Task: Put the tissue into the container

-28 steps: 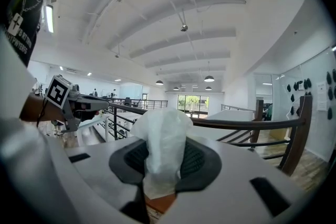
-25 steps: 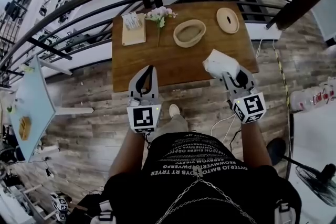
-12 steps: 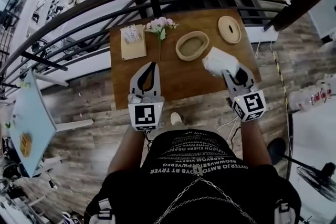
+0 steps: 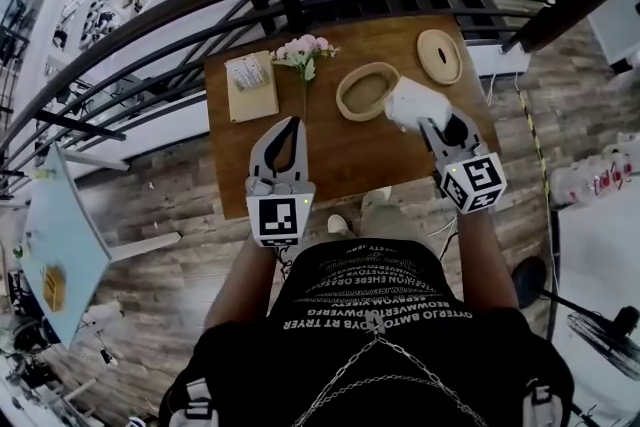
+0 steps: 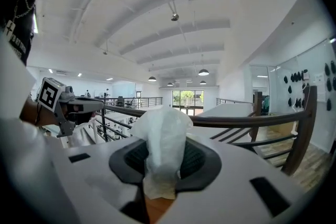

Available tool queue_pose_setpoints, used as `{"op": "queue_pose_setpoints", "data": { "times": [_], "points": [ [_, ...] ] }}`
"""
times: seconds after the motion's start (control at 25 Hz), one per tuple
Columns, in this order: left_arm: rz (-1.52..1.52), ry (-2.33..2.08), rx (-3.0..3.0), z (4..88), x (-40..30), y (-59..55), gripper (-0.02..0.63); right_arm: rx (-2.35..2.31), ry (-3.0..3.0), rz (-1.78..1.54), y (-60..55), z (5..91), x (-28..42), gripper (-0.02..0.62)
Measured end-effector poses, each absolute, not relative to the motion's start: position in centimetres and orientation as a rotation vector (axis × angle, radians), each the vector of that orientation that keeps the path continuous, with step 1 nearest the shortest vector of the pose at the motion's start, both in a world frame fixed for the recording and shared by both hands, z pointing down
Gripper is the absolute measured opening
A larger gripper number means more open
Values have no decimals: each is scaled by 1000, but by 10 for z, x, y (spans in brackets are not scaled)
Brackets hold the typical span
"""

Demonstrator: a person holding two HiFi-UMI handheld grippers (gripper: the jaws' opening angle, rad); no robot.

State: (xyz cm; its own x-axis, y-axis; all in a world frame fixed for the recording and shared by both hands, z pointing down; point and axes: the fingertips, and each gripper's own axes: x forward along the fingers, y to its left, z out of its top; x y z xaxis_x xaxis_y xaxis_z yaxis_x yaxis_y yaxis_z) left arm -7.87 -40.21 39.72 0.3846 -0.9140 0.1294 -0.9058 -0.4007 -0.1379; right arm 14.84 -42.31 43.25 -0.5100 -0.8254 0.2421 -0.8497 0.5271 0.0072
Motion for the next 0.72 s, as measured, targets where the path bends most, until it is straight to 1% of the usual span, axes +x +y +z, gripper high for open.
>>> {"op": "queue_pose_setpoints", "data": {
  "times": [0.32, 0.72],
  "points": [
    [-318, 1775, -2535, 406, -79, -441, 29, 1323, -2534, 319, -481, 494, 160, 114],
    [-402, 1887, -2465, 416, -87, -498, 29, 985, -2462, 528, -553, 615, 130, 114]
  ]
}}
